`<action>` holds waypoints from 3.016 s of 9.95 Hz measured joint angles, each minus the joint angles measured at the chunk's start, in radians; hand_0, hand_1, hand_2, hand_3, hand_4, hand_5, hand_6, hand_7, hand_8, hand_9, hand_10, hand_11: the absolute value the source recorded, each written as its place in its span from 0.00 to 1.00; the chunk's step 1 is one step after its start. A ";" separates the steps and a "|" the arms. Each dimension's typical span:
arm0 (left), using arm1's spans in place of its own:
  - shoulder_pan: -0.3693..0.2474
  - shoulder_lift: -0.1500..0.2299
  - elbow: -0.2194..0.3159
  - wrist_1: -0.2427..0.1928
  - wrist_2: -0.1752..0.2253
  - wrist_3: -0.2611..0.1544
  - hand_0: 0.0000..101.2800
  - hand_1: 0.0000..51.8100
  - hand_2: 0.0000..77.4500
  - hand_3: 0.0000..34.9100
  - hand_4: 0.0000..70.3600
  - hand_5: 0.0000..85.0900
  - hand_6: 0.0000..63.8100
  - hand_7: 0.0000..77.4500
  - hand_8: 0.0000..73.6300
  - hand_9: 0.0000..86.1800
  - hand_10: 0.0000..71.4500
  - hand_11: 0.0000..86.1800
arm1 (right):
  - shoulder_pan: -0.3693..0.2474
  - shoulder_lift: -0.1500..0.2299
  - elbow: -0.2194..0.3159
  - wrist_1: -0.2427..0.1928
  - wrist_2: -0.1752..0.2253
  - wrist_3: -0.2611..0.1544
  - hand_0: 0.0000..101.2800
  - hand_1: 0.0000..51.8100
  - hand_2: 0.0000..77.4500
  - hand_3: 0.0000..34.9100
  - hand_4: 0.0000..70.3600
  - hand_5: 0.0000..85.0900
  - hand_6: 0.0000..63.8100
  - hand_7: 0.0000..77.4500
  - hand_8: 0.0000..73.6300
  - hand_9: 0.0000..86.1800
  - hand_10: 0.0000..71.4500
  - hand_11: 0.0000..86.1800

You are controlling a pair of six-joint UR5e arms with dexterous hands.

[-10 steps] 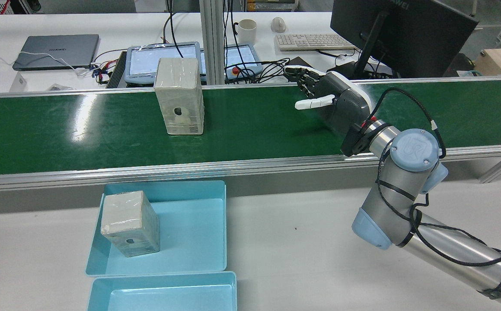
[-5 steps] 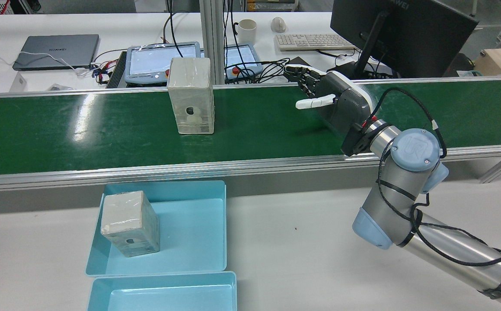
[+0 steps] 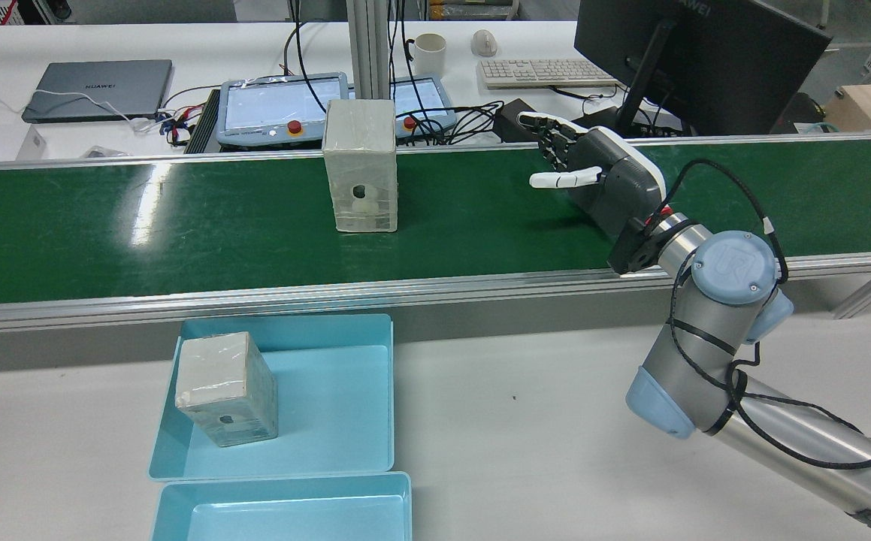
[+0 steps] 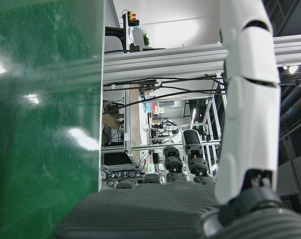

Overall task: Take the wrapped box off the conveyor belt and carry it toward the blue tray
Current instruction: 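Move the right hand toward the wrapped box arriving on the belt, then close the right hand fingers around the wrapped white box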

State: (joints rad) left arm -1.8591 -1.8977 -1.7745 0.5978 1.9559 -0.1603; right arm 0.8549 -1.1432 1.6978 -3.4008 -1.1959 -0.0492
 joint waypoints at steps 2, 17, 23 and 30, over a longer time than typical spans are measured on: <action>0.000 0.000 0.000 0.000 0.000 0.000 0.00 0.00 0.01 0.00 0.00 0.01 0.01 0.01 0.01 0.00 0.00 0.01 | 0.014 -0.013 0.028 -0.001 -0.001 -0.005 0.47 0.31 0.18 0.00 0.13 0.24 0.03 0.04 0.00 0.02 0.00 0.01; 0.000 0.000 0.000 0.000 0.000 0.000 0.00 0.00 0.01 0.00 0.00 0.01 0.01 0.01 0.01 0.01 0.01 0.01 | 0.001 -0.004 0.026 -0.017 -0.013 -0.028 0.48 0.34 0.18 0.00 0.09 0.23 0.05 0.05 0.00 0.03 0.00 0.01; 0.000 0.000 0.000 0.000 0.000 0.000 0.00 0.00 0.01 0.00 0.00 0.01 0.01 0.01 0.01 0.00 0.01 0.01 | 0.002 -0.005 0.020 -0.017 -0.013 -0.028 0.48 0.35 0.19 0.00 0.12 0.23 0.04 0.05 0.00 0.03 0.00 0.01; 0.000 0.000 0.000 0.000 0.000 0.000 0.00 0.00 0.01 0.00 0.00 0.01 0.01 0.01 0.01 0.01 0.01 0.01 | 0.003 -0.008 0.018 -0.018 -0.014 -0.027 0.48 0.36 0.25 0.00 0.12 0.24 0.04 0.05 0.00 0.03 0.00 0.01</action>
State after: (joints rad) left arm -1.8591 -1.8977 -1.7744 0.5978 1.9559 -0.1603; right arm 0.8578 -1.1513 1.7162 -3.4192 -1.2100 -0.0767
